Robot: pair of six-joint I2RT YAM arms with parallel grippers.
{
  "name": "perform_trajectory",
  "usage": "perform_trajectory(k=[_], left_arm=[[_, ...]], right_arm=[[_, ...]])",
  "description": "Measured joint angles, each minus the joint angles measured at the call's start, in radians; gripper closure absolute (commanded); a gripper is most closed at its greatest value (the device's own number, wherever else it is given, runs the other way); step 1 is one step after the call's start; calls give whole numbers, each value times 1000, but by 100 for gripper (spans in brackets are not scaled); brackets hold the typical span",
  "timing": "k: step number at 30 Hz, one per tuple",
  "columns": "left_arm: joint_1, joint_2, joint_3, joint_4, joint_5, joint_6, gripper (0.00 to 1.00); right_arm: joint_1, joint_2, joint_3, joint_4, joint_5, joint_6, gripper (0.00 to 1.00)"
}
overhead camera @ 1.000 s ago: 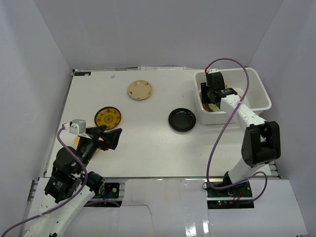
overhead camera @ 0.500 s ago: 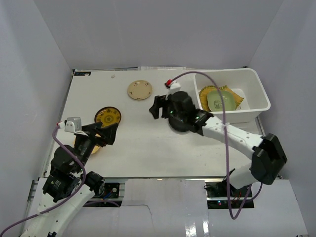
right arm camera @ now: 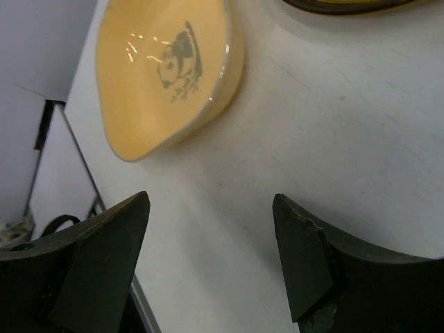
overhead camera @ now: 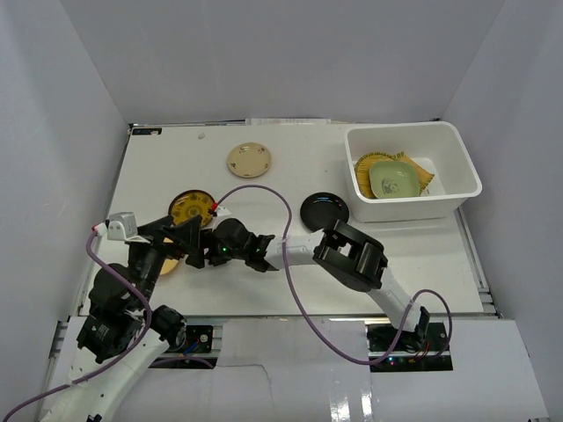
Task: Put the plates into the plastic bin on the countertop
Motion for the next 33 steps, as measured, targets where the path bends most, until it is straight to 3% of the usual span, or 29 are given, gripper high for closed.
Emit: perform_trajectory(k=[5, 11, 13, 17, 20, 27, 33], left_arm=[[0, -6, -6, 0, 0, -5, 2], [0, -17, -11, 0, -1, -8, 2], [0, -18, -13, 0, 0, -9, 2], [0, -17, -13, 0, -1, -10, 2], [0, -16, -13, 0, -3, -9, 2], [0, -16, -13, 0, -14, -11, 2], [0, -16, -11, 0, -25, -13, 2]], right_arm=[[-2, 103, 117, 56, -33, 96, 25], [-8, 206, 247, 54, -28, 164, 39], [-8, 224, 265, 56, -23, 187, 46], [-7, 241, 274, 55, 5, 222, 85], [-5, 227, 221, 90, 25, 237, 89], [7, -32, -109, 129, 106, 174, 92], [-22, -459, -426, 63, 208, 12, 92]])
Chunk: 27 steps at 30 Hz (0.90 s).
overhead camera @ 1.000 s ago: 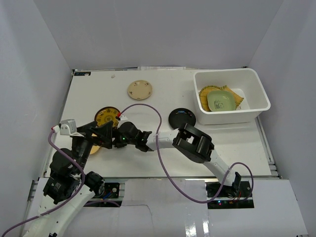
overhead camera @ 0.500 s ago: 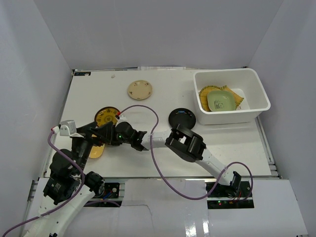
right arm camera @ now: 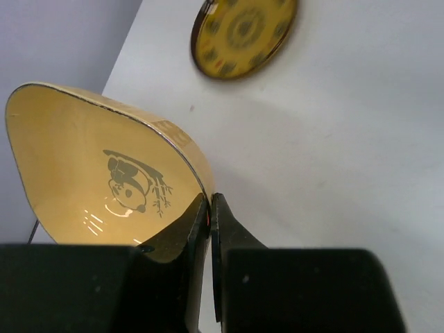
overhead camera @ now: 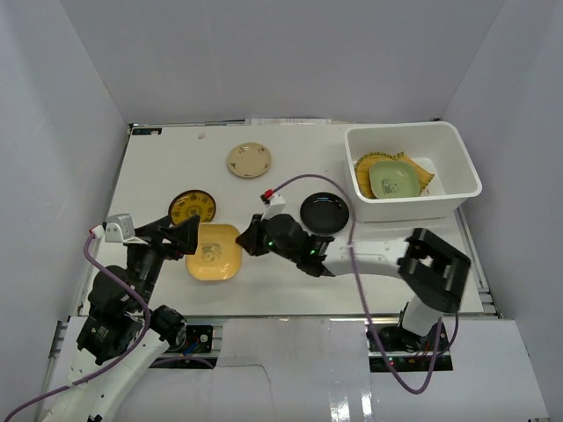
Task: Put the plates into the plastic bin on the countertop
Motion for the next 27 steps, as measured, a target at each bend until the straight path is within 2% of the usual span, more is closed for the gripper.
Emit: perform_trajectory(k=[4, 7, 10, 14, 16, 18, 24, 25, 27], left_arm=[[0, 1, 0, 1, 5, -5, 2], [0, 4, -3, 0, 14, -6, 2], [0, 10, -6, 1, 27, -7, 2], [0, 27, -7, 1, 42, -7, 2], [0, 41, -7, 0, 48, -7, 2], [0, 56, -8, 0, 52, -8, 2], [0, 90, -8, 0, 72, -11, 2], [0, 95, -8, 0, 74, -11, 2], [0, 106, -8, 0, 77, -11, 2]], right_arm=[[-174, -307, -42, -175, 70, -134, 92], [-411, -500, -37, -274, 95, -221, 92], [-684, -594, -9, -372, 119, -306, 92], [-993, -572, 30, -489, 66, -389, 92], [-1096, -519, 49, -534, 42, -419, 92], [-1152, -447, 68, -579, 24, -452, 91], [-1212, -283, 105, -634, -27, -483, 86], [-1221, -261, 115, -639, -31, -484, 84], [-1233, -232, 132, -646, -29, -483, 72]])
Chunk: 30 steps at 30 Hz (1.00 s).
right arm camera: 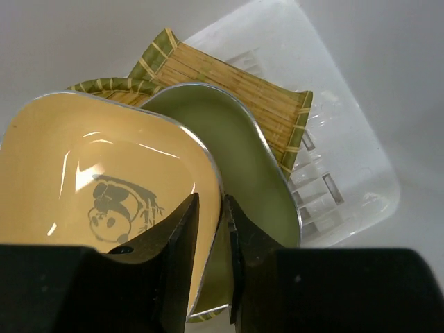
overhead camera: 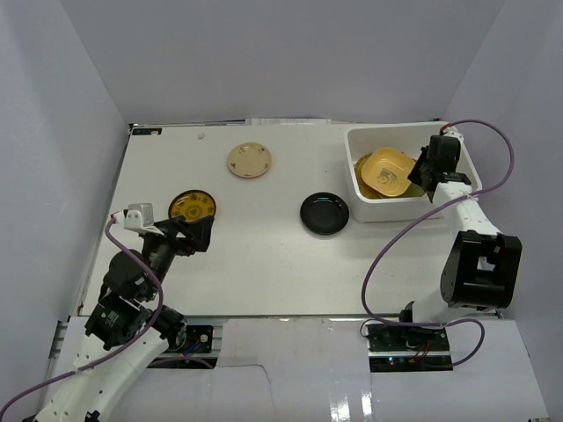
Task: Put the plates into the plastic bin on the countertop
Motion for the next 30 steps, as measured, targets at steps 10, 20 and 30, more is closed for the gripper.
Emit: perform_trajectory(k=[10, 20, 30], left_arm=[[0, 37, 0, 0, 17, 0, 2], [0, 39, 0, -4, 18, 0, 2], [0, 25, 0, -7, 18, -4, 2]], right_arm=[[3, -23, 37, -10, -59, -7, 31], [410, -492, -279, 170, -90, 142, 34], [593, -742, -945, 399, 89, 627, 43]])
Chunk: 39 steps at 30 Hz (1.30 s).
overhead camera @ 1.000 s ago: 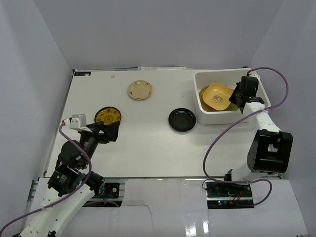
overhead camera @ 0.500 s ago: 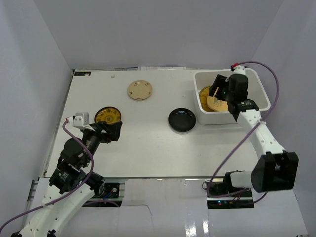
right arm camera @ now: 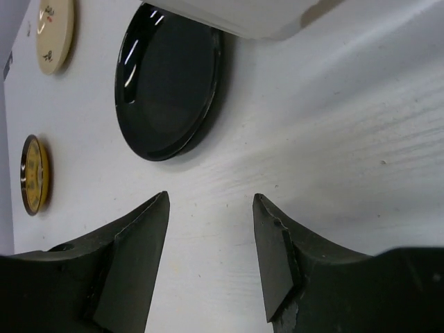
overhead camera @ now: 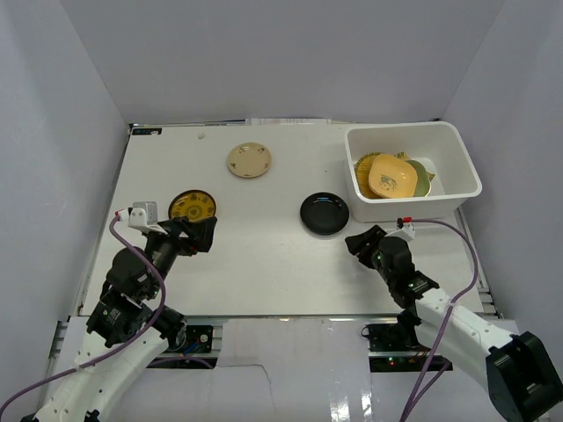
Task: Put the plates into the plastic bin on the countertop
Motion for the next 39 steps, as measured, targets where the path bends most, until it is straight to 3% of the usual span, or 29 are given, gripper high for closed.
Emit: perform_trajectory(k=[8, 12, 18, 33, 34, 35, 36, 39], left_arm=[[1, -5, 0, 0, 0, -2, 2], [1, -7, 0, 0, 2, -3, 2], [1, -13, 0, 1, 5, -2, 2], [1, -16, 0, 1, 7, -2, 2], [1, -16, 0, 0, 7, -2, 2], [1, -16, 0, 1, 7, -2, 2], [1, -16, 0, 1, 7, -2, 2], [1, -14, 0, 1, 6, -2, 2]], right_arm=[[44, 264, -19, 234, 76, 201, 46], [50, 395, -15, 325, 106, 263, 58], [52, 582, 15, 472, 151, 350, 64], [53, 872, 70, 785, 167, 472, 69], [53, 880, 72, 795, 167, 475, 71], [53, 889, 76, 801, 166, 475, 83], [53, 898, 80, 803, 163, 474, 88], [53, 921, 84, 818, 152, 479, 92]])
